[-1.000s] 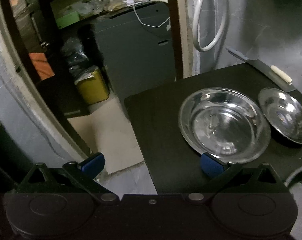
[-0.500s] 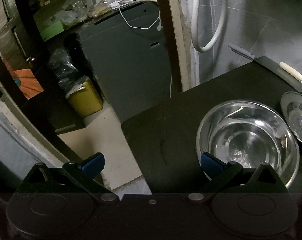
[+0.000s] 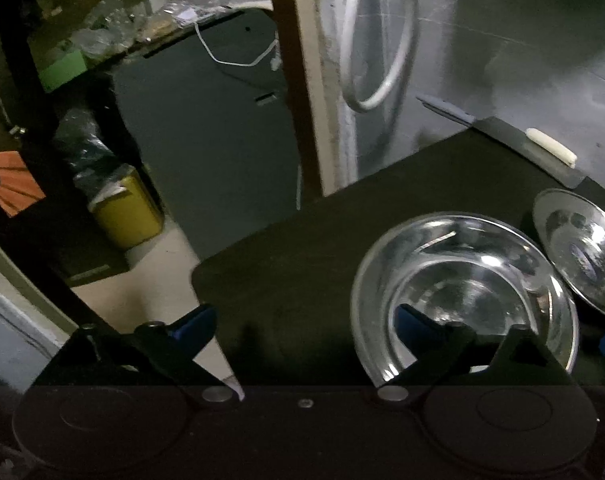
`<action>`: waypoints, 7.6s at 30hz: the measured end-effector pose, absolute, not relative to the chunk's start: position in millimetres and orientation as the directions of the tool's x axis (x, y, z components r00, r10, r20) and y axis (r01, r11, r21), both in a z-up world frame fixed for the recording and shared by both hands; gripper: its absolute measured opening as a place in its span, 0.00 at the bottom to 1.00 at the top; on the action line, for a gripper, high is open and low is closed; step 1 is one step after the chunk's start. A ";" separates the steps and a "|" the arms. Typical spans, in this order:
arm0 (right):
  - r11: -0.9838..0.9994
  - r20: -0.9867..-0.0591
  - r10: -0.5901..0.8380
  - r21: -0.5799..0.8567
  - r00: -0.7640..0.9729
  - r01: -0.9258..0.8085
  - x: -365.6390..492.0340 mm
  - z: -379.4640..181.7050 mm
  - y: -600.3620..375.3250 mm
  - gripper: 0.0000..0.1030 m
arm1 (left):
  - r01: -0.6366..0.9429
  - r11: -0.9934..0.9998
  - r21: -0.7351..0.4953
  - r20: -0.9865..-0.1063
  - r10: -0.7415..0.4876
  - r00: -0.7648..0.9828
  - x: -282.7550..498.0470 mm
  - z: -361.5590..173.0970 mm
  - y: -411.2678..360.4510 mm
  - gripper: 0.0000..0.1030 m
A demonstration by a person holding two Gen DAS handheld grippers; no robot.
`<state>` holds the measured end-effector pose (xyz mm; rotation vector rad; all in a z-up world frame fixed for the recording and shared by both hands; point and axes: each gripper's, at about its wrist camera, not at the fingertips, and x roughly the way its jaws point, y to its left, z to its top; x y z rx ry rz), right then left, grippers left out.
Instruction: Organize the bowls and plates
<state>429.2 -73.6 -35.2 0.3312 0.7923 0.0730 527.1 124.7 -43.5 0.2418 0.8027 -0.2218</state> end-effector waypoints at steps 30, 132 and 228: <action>0.921 -0.683 0.198 0.374 0.704 0.104 440.1 -49.9 -82.2 0.21 | 0.375 0.927 -0.022 -0.754 -0.262 0.603 518.4 -57.0 129.5 0.12; 0.936 -0.678 0.038 0.282 0.734 0.212 261.8 -18.1 -169.3 0.92 | 0.280 0.954 -0.104 -0.696 -0.271 0.665 375.7 -31.9 58.9 0.99; 0.915 -0.557 0.104 0.378 0.824 0.139 368.9 -23.2 -196.9 0.21 | 0.450 0.865 -0.223 -0.611 -0.484 0.627 448.7 -34.8 31.6 0.22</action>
